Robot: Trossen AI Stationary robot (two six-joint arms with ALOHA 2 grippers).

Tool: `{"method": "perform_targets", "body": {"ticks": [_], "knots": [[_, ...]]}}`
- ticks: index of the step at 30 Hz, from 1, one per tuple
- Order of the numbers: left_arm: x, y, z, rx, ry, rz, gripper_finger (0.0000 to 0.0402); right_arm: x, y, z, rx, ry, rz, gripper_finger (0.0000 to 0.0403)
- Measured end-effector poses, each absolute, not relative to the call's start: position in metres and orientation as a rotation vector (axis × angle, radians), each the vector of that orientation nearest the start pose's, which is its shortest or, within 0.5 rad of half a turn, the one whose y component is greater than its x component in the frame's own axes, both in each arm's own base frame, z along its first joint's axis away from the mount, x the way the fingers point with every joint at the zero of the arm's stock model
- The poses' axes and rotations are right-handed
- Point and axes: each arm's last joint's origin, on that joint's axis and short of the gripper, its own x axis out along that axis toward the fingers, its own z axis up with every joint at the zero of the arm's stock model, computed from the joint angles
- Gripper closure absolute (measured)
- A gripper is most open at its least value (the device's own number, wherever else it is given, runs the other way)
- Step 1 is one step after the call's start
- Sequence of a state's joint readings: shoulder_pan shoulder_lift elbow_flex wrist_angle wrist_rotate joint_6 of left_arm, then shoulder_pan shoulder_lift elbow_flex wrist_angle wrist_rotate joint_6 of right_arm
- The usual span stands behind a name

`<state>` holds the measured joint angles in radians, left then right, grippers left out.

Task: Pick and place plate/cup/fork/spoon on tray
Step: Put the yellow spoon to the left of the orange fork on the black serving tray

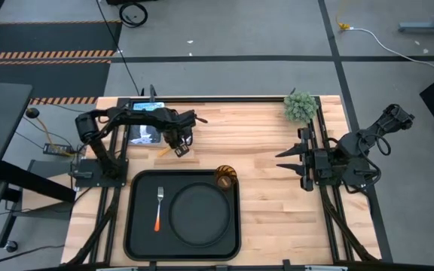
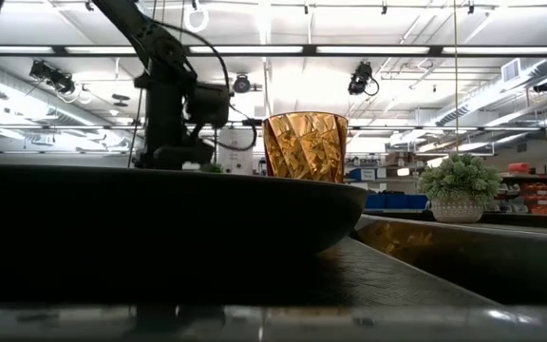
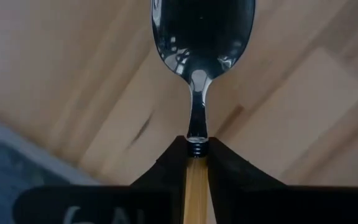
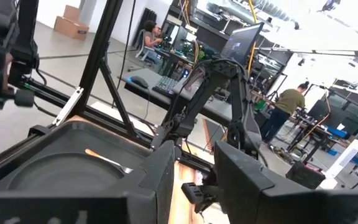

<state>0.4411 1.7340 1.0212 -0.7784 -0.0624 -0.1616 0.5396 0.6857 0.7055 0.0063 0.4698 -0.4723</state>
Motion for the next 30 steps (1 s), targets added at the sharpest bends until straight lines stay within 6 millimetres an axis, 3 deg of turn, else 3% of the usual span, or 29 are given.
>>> {"method": "perform_targets", "body": {"ticks": [7, 13, 30], "knots": [[0.261, 0.103, 0.191, -0.550, 1.305, 0.636, 0.0357, 0.138, 0.067, 0.338, -0.484, -0.038, 0.055, 0.0282], [0.257, 0.058, 0.218, -0.652, 1.224, 0.686, 0.0353, 0.138, 0.067, 0.339, -0.496, -0.044, 0.053, 0.0282], [0.222, -0.075, 0.228, -0.711, 1.293, 0.815, 0.0349, 0.138, 0.067, 0.339, -0.480, -0.052, 0.058, 0.0282]]}}
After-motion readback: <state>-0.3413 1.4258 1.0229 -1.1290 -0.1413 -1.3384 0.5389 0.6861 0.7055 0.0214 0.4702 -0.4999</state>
